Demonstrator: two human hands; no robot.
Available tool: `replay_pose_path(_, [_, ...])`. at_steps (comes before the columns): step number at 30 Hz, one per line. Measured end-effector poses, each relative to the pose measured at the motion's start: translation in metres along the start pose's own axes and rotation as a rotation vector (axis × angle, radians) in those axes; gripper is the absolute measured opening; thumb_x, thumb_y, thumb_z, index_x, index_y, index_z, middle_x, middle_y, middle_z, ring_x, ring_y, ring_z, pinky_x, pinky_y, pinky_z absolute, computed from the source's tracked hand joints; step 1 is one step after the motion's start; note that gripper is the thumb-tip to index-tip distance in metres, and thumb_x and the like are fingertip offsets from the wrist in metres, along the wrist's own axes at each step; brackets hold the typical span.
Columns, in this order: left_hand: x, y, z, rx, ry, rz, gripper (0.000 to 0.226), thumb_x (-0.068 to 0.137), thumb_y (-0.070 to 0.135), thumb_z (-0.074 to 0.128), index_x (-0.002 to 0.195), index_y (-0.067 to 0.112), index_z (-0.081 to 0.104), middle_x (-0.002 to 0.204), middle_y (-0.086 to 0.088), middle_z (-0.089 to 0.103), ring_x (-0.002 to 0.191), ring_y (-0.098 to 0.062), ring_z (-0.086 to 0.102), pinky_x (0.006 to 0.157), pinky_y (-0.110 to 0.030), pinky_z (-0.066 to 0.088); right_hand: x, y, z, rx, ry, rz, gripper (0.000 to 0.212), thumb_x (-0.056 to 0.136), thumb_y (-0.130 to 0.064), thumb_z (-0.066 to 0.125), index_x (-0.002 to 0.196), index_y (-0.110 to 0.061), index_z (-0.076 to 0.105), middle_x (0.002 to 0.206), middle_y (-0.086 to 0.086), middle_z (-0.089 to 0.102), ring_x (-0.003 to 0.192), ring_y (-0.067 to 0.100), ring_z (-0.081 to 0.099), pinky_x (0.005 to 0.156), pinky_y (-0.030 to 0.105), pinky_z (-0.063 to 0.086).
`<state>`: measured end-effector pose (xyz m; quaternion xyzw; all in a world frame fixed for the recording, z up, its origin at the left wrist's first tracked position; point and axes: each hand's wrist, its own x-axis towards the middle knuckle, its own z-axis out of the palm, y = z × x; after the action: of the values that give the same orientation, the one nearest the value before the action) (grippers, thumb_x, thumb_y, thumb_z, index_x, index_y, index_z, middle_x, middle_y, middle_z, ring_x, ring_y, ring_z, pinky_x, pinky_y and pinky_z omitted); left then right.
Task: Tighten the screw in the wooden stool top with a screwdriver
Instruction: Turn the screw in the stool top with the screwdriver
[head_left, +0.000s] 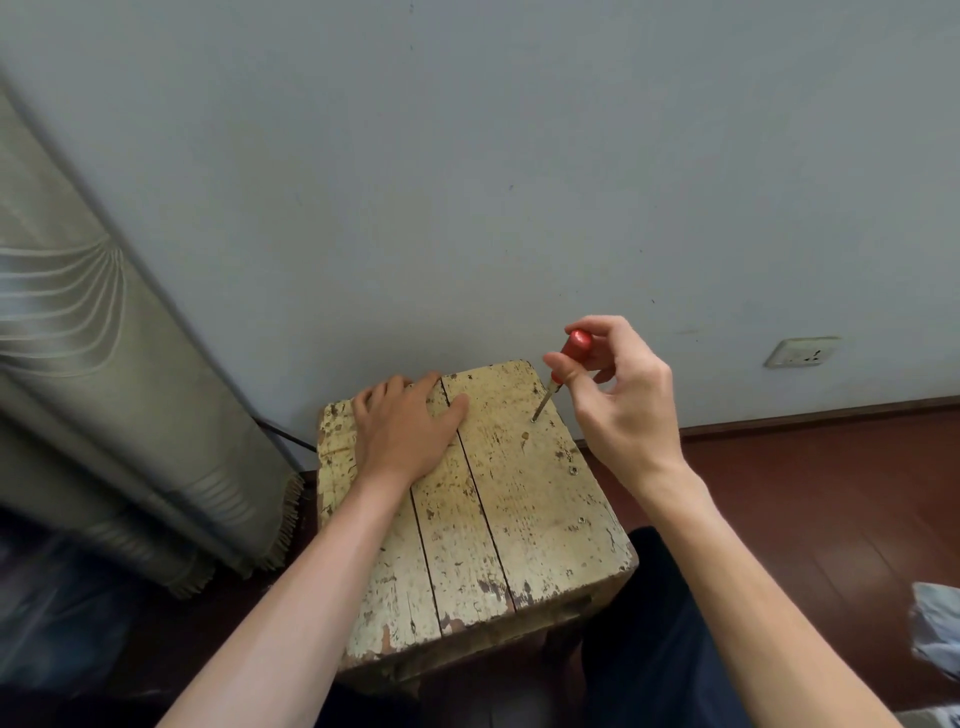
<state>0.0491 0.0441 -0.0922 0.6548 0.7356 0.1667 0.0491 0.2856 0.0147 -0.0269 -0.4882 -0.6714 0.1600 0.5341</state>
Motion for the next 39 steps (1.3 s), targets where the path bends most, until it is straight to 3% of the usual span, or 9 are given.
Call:
replay_pose_path(3, [0.001,-0.002,0.001,-0.003,0.004,0.002,0.071,0.093,0.078,0.029,0.149,0.037,0.047,0.138,0.001,0.055,0.134,-0.022,0.042,0.116,-0.044,0.022,-0.004,0.003,-0.003,-0.03,0.047,-0.043,0.033,0.098,-0.018,0.08,0.129,-0.009,0.072,0.101,0.0,0.072,0.092,0.011,0.07,0.084,0.006,0.049])
replay_pose_path(6, [0.002,-0.003,0.002,-0.006,0.008,0.005,0.072,0.092,0.079,0.029,0.148,0.038,0.047,0.136,0.001,0.056,0.133,-0.021,0.043,0.115,-0.043,0.021,-0.01,0.008,-0.014,-0.051,-0.056,-0.075,0.047,0.104,-0.014,0.072,0.15,-0.014,0.063,0.112,-0.002,0.071,0.103,0.002,0.068,0.092,0.007,0.049])
replay_pose_path(9, [0.003,-0.004,0.003,-0.002,0.014,0.005,0.072,0.092,0.079,0.028,0.147,0.038,0.048,0.135,0.002,0.056,0.132,-0.021,0.043,0.114,-0.043,0.021,-0.009,0.011,-0.022,0.022,-0.177,-0.053,0.056,0.107,-0.006,0.065,0.159,-0.022,0.052,0.122,-0.013,0.07,0.116,-0.001,0.069,0.101,0.011,0.05])
replay_pose_path(13, [0.003,-0.004,0.004,-0.001,0.013,0.005,0.073,0.091,0.08,0.027,0.147,0.038,0.049,0.134,0.002,0.057,0.132,-0.02,0.044,0.113,-0.043,0.021,-0.006,0.011,-0.023,0.128,-0.218,0.018,0.052,0.107,-0.002,0.064,0.152,-0.027,0.059,0.126,-0.012,0.073,0.112,0.007,0.074,0.101,0.012,0.051])
replay_pose_path(18, [0.002,-0.003,0.003,-0.004,0.014,0.007,0.074,0.091,0.08,0.027,0.148,0.037,0.048,0.136,0.001,0.056,0.133,-0.021,0.043,0.114,-0.044,0.022,-0.005,0.009,-0.022,0.151,-0.172,0.014,0.041,0.103,-0.001,0.071,0.134,-0.027,0.069,0.109,-0.008,0.078,0.103,0.013,0.077,0.099,0.022,0.057])
replay_pose_path(27, [0.002,-0.003,0.003,0.01,0.017,0.01,0.073,0.092,0.08,0.026,0.148,0.037,0.048,0.137,0.0,0.056,0.133,-0.022,0.043,0.113,-0.044,0.022,0.002,-0.003,-0.004,0.006,-0.025,0.04,0.027,0.097,-0.016,0.082,0.121,-0.012,0.072,0.099,-0.005,0.075,0.092,-0.003,0.071,0.076,0.009,0.052])
replay_pose_path(31, [0.001,-0.002,0.002,0.002,0.013,0.008,0.073,0.092,0.079,0.027,0.148,0.037,0.048,0.136,0.0,0.056,0.133,-0.022,0.044,0.114,-0.044,0.022,0.001,-0.005,-0.005,-0.046,-0.025,0.024,0.031,0.101,-0.019,0.077,0.131,-0.01,0.071,0.105,-0.003,0.074,0.095,0.001,0.071,0.084,0.003,0.049])
replay_pose_path(35, [0.002,-0.002,0.002,0.017,0.009,0.005,0.073,0.092,0.079,0.027,0.148,0.037,0.048,0.136,0.0,0.056,0.132,-0.022,0.044,0.114,-0.044,0.022,0.0,-0.005,-0.012,0.011,-0.16,0.058,0.042,0.107,-0.016,0.068,0.148,-0.016,0.063,0.122,-0.004,0.074,0.115,0.01,0.072,0.106,0.019,0.053])
replay_pose_path(39, [0.002,-0.002,0.001,0.02,0.009,0.006,0.074,0.091,0.079,0.026,0.148,0.038,0.048,0.135,0.0,0.057,0.132,-0.022,0.044,0.113,-0.044,0.023,0.0,-0.004,-0.015,0.112,-0.164,0.086,0.033,0.105,-0.008,0.07,0.137,-0.015,0.069,0.117,-0.009,0.077,0.106,0.002,0.075,0.098,0.012,0.053])
